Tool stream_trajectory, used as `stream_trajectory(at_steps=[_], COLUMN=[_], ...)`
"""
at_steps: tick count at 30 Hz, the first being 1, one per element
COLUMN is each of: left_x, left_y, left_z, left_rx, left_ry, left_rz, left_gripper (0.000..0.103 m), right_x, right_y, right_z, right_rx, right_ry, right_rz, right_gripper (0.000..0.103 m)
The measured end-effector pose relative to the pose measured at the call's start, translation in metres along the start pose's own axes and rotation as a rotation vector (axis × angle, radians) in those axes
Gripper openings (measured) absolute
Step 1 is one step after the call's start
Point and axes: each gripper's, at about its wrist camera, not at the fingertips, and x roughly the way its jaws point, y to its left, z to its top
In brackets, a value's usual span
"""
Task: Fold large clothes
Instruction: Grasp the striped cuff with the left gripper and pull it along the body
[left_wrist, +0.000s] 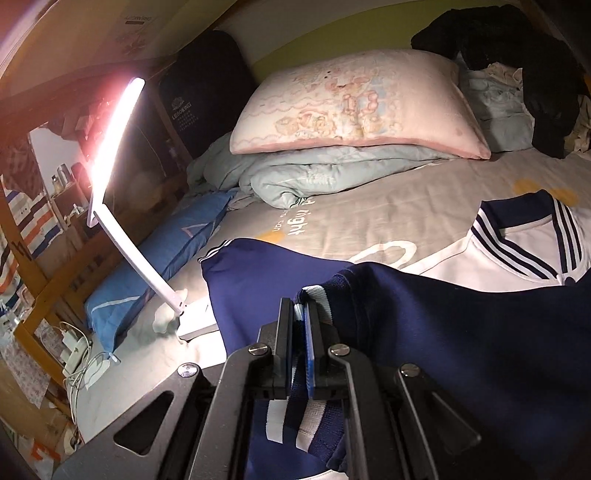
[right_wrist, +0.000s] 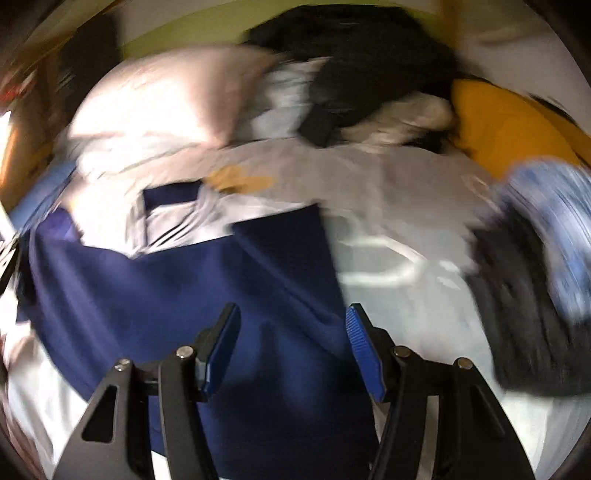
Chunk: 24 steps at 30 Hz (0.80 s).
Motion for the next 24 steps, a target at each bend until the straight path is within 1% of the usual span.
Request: stream_trajectory(at_steps=[1,2,3,4,5,6,7,8,10,11,12,14,16,17,18,19,20,22,24], left_x=[-0.002,-0.001,-0.005,-0.009,-0.014,-0.016,-0.017,-0.015,-0.012,-0.011,-0.011,-0.015,-0.016,-0.016,-0.015,-0.013,-0.012,-0.012,-0.012], left_y=[-0.001,0.000,-0.001,-0.004,-0.007,-0.008,-0.008,-0.007,-0.006,-0.005,-0.003,-0.006,-0.017,-0.025,-0.033,-0.042,-0.046,-0.045,-0.038], left_z=[0.000,0.000,0.000,0.000,0.002,0.002,0.004,0.004,0.006,0.006,0.007,0.009,0.008,0.005,0.002,-0.001,-0.003,-0.003,-0.001], left_rx=[0.002,0.008,0.013,0.023,0.035,0.041,0.036,0.027,0.020,0.013,0.005,0.009,0.054,0.083,0.122,0.161,0.178,0.158,0.124], left_ry=[-0.005,-0.018,-0.037,-0.059,-0.078,-0.091,-0.094,-0.089,-0.086,-0.091,-0.098,-0.107,-0.095,-0.091,-0.084,-0.074,-0.069,-0.070,-0.062], left_rz=[0.000,0.002,-0.001,-0.003,0.000,-0.009,-0.032,-0.068,-0.094,-0.108,-0.133,-0.194,-0.257,-0.250,-0.215,-0.175,-0.160,-0.171,-0.185], left_gripper=[0.005,0.005,0.005,0.005,0.005,0.005,0.005,0.005,0.005,0.005,0.005,0.006,0.007,0.007,0.008,0.011,0.014,0.016,0.023], right_x=[0.005,0.012,0.023,0.030,0.042,0.048,0.055,0.061,0.061,0.059,0.056,0.051,0.052,0.054,0.057,0.059,0.058,0.052,0.043], right_y=[0.001,0.000,-0.003,-0.006,-0.012,-0.014,-0.016,-0.016,-0.020,-0.029,-0.041,-0.070,-0.090,-0.100,-0.104,-0.108,-0.108,-0.099,-0.087], right_z=[0.004,0.009,0.015,0.018,0.022,0.023,0.023,0.022,0.023,0.024,0.025,0.025,0.022,0.018,0.016,0.014,0.013,0.016,0.019], right_rx=[-0.028,-0.054,-0.054,-0.037,-0.010,-0.006,-0.015,-0.038,-0.045,-0.010,0.046,0.158,0.195,0.217,0.235,0.258,0.269,0.234,0.172], right_ry=[0.000,0.000,0.023,0.049,0.083,0.099,0.120,0.133,0.093,0.069,0.063,0.060,0.071,0.086,0.097,0.106,0.102,0.079,0.035], right_rz=[-0.004,-0.041,-0.072,-0.068,-0.038,-0.024,-0.028,-0.070,-0.160,-0.194,-0.214,-0.229,-0.256,-0.264,-0.249,-0.232,-0.233,-0.268,-0.348], right_gripper=[0.055,0.055,0.055,0.055,0.051,0.044,0.008,0.003,0.003,0.003,0.003,0.003,0.003,0.003,0.003,0.003,0.003,0.003,0.005])
